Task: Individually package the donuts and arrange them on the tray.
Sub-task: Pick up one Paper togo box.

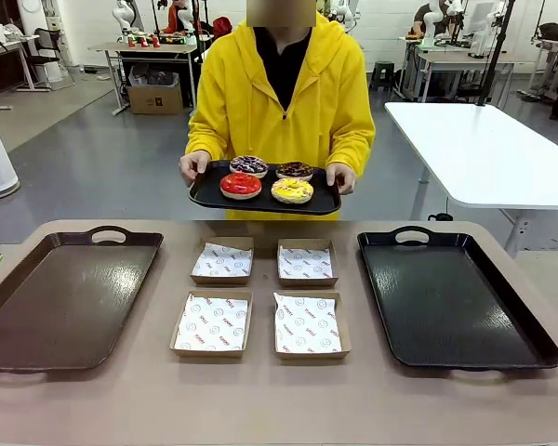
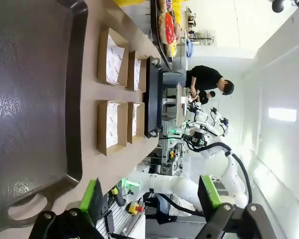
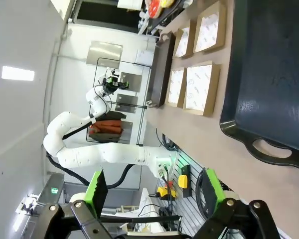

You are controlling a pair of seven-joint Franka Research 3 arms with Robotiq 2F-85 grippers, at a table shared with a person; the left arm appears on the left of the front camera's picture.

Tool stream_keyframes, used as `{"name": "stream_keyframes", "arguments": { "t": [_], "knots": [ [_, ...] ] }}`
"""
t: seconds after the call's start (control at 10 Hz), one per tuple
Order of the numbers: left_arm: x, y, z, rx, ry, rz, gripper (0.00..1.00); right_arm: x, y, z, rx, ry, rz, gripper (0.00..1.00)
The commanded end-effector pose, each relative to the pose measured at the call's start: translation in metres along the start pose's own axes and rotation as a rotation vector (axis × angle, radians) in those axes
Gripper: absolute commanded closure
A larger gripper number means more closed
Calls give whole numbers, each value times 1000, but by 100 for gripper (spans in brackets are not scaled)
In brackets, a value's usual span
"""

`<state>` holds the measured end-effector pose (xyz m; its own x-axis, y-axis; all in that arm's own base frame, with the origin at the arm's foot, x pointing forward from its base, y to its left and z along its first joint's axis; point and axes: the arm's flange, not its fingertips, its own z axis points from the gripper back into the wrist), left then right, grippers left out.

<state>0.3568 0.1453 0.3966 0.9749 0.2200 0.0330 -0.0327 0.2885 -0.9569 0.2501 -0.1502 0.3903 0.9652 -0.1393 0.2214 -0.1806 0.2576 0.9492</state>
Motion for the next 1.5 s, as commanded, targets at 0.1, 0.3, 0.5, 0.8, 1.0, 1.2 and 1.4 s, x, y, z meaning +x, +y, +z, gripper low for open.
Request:
{"name": "stream_keyframes", "arguments": {
  "t": [0.1, 0.3, 0.5, 0.8, 1.0, 1.2, 1.4],
  "knots": [
    [-1, -2, -2, -19, 6, -8, 0, -1, -4, 4, -3, -17, -9, 0],
    [-1, -2, -2, -19, 6, -8, 0, -1, -4, 4, -3, -17, -9, 0],
    [-1, -2, -2, -19, 6, -8, 0, -1, -4, 4, -3, -17, -9, 0],
    [-1, -2, -2, -19, 6, -8, 0, -1, -4, 4, -3, -17, -9, 0],
    [-1, -2, -2, -19, 6, -8, 0, -1, -4, 4, -3, -17, -9, 0],
    [-1, -2, -2, -19, 6, -8, 0, -1, -4, 4, -3, -17, -9, 0],
    [-1, -2, -2, -19, 6, -8, 0, -1, -4, 4, -3, -17, -9, 0]
  ]
}}
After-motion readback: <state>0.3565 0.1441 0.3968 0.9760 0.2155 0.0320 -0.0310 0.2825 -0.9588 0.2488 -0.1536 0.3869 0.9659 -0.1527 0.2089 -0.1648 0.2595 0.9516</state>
